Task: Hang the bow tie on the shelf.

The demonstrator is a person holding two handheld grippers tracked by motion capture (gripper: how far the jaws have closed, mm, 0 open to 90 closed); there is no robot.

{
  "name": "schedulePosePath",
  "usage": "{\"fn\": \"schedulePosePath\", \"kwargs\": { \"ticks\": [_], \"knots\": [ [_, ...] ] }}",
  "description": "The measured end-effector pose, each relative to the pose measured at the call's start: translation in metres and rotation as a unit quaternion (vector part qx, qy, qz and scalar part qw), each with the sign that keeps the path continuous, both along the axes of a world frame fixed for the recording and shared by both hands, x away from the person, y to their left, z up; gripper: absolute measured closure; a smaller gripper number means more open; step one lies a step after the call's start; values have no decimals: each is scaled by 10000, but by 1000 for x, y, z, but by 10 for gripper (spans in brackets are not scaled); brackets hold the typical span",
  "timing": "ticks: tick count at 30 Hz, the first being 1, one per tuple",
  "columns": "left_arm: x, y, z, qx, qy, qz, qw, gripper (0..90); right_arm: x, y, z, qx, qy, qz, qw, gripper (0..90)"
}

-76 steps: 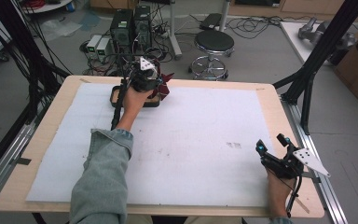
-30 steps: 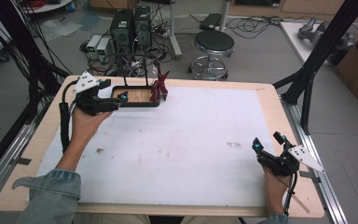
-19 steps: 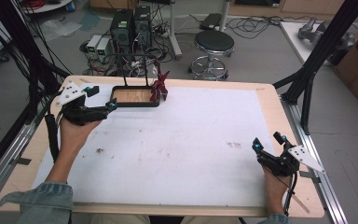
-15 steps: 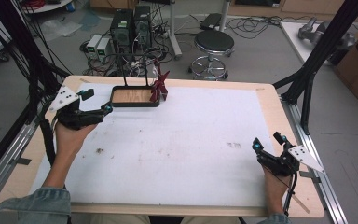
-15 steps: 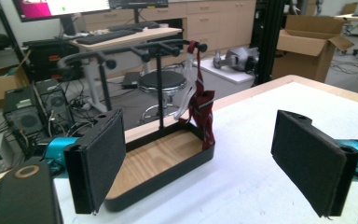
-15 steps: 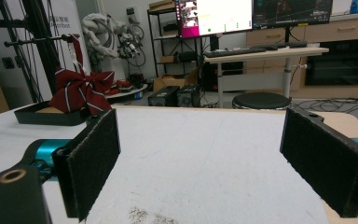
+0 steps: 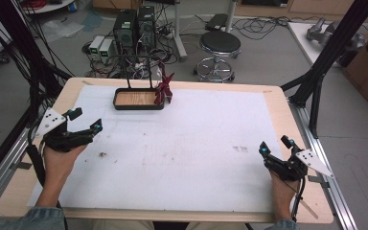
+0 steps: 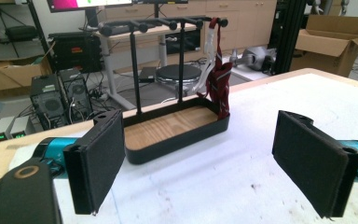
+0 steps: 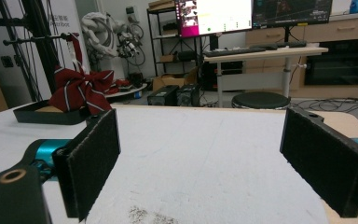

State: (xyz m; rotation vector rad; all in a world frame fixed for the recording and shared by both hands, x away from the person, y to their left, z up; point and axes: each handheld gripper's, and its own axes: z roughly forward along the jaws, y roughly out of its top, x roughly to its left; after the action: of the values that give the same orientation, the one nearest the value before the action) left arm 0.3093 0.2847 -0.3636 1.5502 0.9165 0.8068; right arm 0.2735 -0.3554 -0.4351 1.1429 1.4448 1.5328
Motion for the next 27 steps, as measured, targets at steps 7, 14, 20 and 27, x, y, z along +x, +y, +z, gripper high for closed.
{"fn": "schedulePosePath", "kwargs": {
  "ticks": [7, 14, 20, 27],
  "knots": [
    [-16, 4, -22, 13, 86, 137, 9999, 175, 0, 0, 0, 20, 16, 17, 10000, 111],
    [-24, 8, -40, -16, 231, 268, 9994, 175, 1, 1, 0, -19, 25, 25, 10000, 111],
    [-25, 5, -52, 61, 368, 243, 9990, 175, 1, 1, -1, -27, 46, 36, 10000, 111],
    [-30, 2, -60, 108, 420, 298, 9986, 175, 1, 1, -1, -57, 89, 38, 9999, 112]
  ]
}}
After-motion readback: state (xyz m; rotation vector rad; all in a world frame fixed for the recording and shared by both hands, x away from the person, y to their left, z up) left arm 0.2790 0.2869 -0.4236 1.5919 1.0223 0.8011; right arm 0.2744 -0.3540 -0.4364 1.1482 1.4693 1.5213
